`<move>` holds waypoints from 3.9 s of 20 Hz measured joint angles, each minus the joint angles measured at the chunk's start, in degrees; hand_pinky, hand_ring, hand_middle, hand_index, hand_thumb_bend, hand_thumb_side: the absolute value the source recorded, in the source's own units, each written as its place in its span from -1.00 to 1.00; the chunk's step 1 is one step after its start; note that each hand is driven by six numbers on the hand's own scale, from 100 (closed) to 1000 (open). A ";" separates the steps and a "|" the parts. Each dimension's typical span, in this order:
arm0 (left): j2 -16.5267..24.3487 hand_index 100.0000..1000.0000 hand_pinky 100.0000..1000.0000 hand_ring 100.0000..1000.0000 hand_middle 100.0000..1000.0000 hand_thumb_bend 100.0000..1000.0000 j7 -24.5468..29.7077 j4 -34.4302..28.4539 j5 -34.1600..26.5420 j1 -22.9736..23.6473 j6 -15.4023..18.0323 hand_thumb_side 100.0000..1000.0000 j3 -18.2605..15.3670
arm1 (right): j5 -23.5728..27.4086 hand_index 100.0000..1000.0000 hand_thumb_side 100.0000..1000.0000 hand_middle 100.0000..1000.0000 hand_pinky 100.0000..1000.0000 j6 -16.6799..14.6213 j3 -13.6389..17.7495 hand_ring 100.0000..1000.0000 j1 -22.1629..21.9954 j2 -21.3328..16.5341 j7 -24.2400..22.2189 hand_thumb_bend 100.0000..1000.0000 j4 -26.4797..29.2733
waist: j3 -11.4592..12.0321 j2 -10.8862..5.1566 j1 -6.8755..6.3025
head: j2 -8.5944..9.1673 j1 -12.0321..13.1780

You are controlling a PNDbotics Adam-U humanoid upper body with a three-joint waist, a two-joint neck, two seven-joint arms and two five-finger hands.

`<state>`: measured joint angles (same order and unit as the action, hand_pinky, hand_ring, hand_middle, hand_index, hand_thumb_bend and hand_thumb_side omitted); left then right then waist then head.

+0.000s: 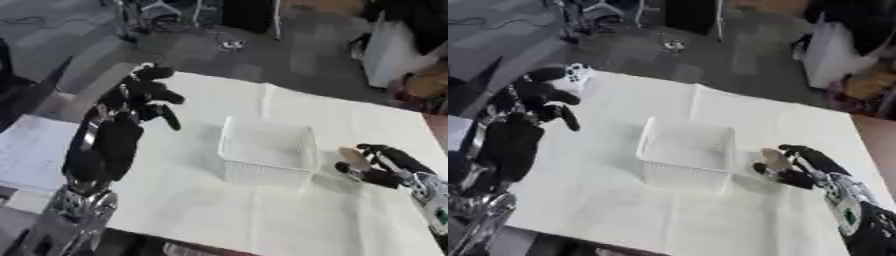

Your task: Pick up objects on the table and place them in the box.

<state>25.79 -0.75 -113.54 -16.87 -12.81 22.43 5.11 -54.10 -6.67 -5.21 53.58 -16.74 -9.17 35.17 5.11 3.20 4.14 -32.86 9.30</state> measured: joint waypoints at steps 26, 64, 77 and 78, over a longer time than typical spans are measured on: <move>-0.01 0.40 -0.27 0.29 0.53 0.30 0.52 0.00 -1.37 -0.99 0.00 0.51 0.30 | -14.34 0.65 1.00 0.47 0.10 -0.13 0.40 0.20 0.30 -3.57 9.61 0.34 1.90 | 0.79 0.16 0.51 | -0.04 1.81; -0.51 0.40 -0.27 0.29 0.53 0.32 1.07 0.00 -2.90 -2.86 -0.48 0.51 0.37 | -12.08 0.82 0.88 0.64 0.34 5.82 -0.29 0.42 0.42 4.68 9.48 0.20 0.97 | 2.03 0.24 0.76 | 1.42 -13.02; -0.98 0.40 -0.27 0.29 0.53 0.32 1.06 0.00 -2.81 -2.37 -0.46 0.51 0.50 | -13.94 0.04 0.22 -0.43 -1.00 5.18 0.40 -0.96 -0.08 6.41 13.59 -0.38 0.16 | 1.70 0.25 0.45 | 1.31 -15.21; -0.98 0.40 -0.27 0.29 0.53 0.32 1.06 0.00 -2.81 -2.37 -0.45 0.51 0.50 | -12.96 -0.23 0.25 -0.79 -1.00 3.47 0.40 -1.00 -0.08 6.26 15.27 -0.54 0.61 | 1.70 0.25 0.45 | 0.99 -14.02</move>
<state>24.81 0.31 -113.54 -19.68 -15.19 21.98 5.61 -67.06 -3.20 -4.81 53.50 -10.49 6.10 35.78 6.81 3.45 4.59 -31.86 -4.72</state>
